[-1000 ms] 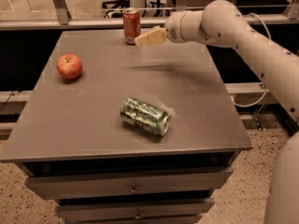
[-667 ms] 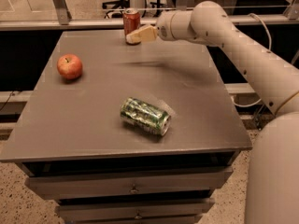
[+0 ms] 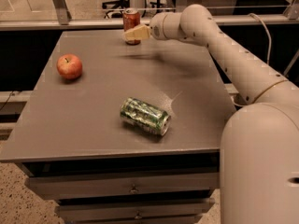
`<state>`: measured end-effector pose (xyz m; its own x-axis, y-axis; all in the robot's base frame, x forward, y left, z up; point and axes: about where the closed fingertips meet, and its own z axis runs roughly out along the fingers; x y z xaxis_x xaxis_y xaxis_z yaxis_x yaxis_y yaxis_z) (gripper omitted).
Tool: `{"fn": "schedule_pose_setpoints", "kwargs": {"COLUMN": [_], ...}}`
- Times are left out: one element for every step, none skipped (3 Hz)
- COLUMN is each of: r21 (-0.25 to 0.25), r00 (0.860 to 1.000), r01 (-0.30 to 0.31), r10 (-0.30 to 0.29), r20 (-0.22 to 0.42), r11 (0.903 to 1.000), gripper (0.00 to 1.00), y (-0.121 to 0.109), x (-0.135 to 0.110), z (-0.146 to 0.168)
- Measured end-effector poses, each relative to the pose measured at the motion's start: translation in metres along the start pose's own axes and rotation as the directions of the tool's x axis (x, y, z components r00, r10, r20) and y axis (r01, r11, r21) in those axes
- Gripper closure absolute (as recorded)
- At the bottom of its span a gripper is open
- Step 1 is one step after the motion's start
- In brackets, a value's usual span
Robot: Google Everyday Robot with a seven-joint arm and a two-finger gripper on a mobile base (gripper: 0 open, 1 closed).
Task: Pick coke can
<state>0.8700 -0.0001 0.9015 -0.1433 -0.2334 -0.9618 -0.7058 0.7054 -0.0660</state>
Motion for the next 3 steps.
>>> {"fn": "schedule_pose_setpoints", "kwargs": {"r21": [0.021,0.023,0.012], "r00": [1.000,1.000,1.000], "r01": [-0.012,-0.023,-0.029], "r10": [0.012,0.023,0.029], "r20": [-0.007,0.001,0.012], "r11": [0.9997,0.9995,0.9995], "gripper": [0.00,0.00,0.12], "y": [-0.008,-0.010,-0.004], "x": [0.007,0.007,0.003], "z": [0.019,0.030,0.046]}}
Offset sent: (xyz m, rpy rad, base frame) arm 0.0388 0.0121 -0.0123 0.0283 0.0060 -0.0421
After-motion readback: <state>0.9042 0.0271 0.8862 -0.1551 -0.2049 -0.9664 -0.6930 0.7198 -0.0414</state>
